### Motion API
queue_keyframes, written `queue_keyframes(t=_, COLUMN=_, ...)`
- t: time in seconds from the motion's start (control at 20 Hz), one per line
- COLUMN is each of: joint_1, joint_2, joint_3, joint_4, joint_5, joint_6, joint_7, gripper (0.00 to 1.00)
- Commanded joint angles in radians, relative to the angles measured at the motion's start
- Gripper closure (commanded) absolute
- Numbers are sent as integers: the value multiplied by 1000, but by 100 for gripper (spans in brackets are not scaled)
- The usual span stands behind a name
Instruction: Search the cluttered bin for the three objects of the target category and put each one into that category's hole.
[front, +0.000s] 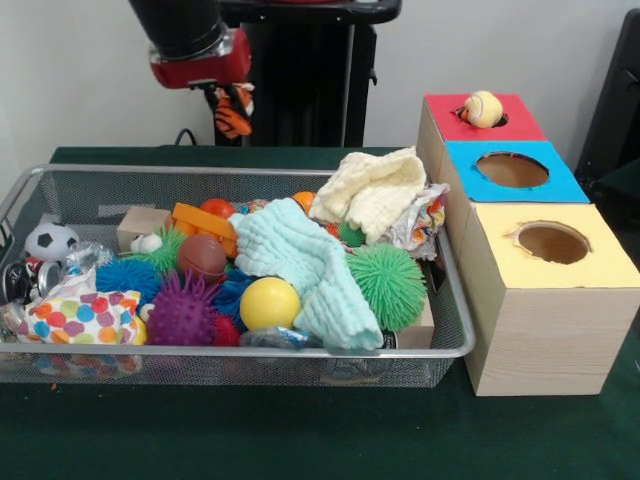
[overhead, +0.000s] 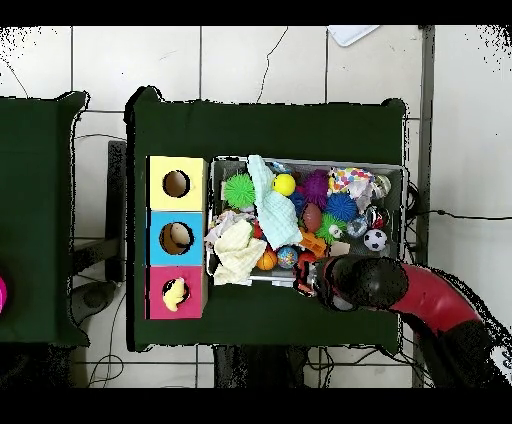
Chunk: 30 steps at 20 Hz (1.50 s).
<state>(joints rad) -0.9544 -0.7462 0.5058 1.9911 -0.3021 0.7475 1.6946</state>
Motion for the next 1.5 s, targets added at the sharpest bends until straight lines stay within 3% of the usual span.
queue_keyframes(t=0.05, joint_1=106, joint_2=40, joint_3=15, joint_4=102, joint_5=62, joint_6=-91, joint_7=167, gripper=100)
queue_keyframes(t=0.45, joint_1=151, joint_2=-66, joint_3=17, joint_4=238, joint_5=215, joint_6=-134, joint_7=218, gripper=100)
queue_keyframes(t=0.65, joint_1=187, joint_2=-125, joint_3=82, joint_4=340, joint_5=334, joint_6=-186, joint_7=237, gripper=100)
queue_keyframes(t=0.85, joint_1=213, joint_2=-144, joint_3=115, joint_4=389, joint_5=419, joint_6=-227, joint_7=233, gripper=100)
queue_keyframes(t=1.1, joint_1=269, joint_2=-178, joint_3=113, joint_4=415, joint_5=503, joint_6=-253, joint_7=240, gripper=100)
queue_keyframes(t=1.25, joint_1=271, joint_2=-152, joint_3=75, joint_4=401, joint_5=508, joint_6=-282, joint_7=221, gripper=100)
queue_keyframes(t=1.5, joint_1=342, joint_2=-102, joint_3=38, joint_4=386, joint_5=521, joint_6=-362, joint_7=240, gripper=100)
